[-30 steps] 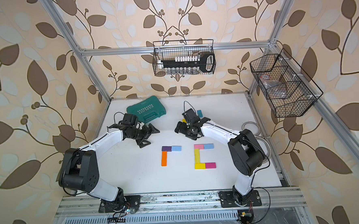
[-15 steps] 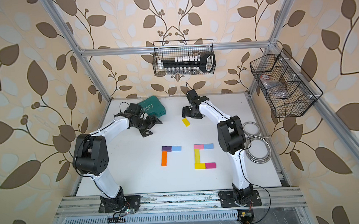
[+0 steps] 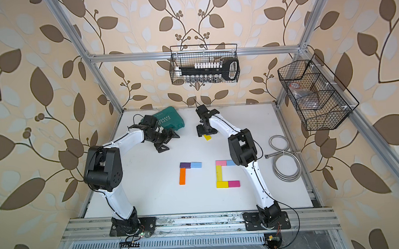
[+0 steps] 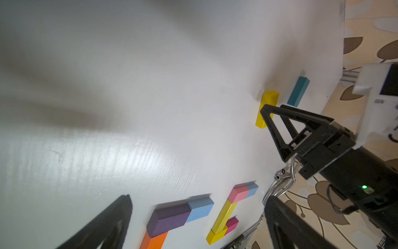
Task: Assemble the letter c with building blocks
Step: Pick up the building block from the center of the board, then assemble the building block at the center of the board.
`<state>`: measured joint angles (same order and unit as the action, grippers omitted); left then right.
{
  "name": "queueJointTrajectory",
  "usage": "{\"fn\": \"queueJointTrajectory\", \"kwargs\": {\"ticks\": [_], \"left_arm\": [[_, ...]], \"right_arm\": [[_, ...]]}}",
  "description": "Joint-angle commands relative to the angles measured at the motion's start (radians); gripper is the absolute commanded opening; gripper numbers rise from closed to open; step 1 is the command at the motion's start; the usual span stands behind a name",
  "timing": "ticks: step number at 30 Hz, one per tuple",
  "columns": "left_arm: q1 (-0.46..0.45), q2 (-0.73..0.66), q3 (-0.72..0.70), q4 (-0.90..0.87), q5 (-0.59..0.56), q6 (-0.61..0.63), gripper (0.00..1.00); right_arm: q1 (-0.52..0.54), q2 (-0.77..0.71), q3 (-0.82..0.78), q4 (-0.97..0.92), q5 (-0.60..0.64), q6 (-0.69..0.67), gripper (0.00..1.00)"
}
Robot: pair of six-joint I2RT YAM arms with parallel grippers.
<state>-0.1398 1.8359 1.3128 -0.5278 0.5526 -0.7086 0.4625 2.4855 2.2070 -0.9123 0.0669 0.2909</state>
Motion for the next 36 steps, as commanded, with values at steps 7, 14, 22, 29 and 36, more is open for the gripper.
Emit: {"fn": "queueJointTrajectory", "kwargs": {"ticks": [7,14,22,29,36], "left_arm": [[0.03,-0.044,-0.015,0.002,0.046,0.008,0.99],[0.03,-0.11,-0.049,-0.015,0.052,0.006,0.99],[0.044,-0.312,-0.133,-0.096,0.029,0.049,0.99],[0.147,-0.495,-0.249,-0.164,0.054,0.099,0.99],[0.227,-0.57,-0.274,-0.208,0.086,0.124,0.99]], "right_arm": [[0.005,0.069,0.059,-0.081,0.063,-0.047,0.41],[0.012,-0.027,0.009,-0.082,0.028,-0.032,0.0],[0.171,-0.399,-0.293,0.002,0.015,-0.055,0.0],[0.54,-0.702,-0.686,0.088,0.135,-0.113,0.0],[0.782,-0.735,-0.869,0.096,0.217,-0.067,0.0]]}}
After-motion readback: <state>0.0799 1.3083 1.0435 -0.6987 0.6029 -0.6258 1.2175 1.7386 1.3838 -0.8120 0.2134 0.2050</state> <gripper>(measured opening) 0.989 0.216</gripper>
